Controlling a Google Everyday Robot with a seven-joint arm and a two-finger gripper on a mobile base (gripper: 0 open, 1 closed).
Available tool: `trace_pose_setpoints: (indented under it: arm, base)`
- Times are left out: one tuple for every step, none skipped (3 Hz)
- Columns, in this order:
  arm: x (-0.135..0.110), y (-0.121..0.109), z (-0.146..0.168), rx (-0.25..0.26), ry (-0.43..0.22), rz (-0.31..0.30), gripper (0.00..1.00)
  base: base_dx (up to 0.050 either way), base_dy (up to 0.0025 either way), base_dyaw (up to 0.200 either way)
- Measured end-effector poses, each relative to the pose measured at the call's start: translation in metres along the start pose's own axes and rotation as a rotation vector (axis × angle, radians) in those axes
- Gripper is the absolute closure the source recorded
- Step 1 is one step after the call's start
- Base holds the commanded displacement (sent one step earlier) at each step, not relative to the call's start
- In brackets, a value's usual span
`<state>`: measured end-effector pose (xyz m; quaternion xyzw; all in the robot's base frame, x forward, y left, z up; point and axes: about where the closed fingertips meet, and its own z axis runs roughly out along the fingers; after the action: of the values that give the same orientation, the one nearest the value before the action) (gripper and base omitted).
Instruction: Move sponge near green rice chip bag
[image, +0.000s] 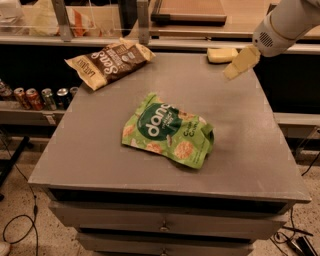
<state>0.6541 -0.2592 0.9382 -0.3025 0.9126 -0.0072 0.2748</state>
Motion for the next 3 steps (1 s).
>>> trace_pose_setpoints:
  arm:
    - [-0.021,-0.024,0.023,0.023,-0.119,0.101,0.0]
    - [-0.033,-0.04,0.05,0.021,-0.206,0.172,0.0]
    - [-0.037,-0.049,0.11,0.03,-0.283,0.259,0.0]
  base:
    - [0.0,0.0,0.0]
    - [0.0,0.0,0.0]
    - [0.0,0.0,0.0]
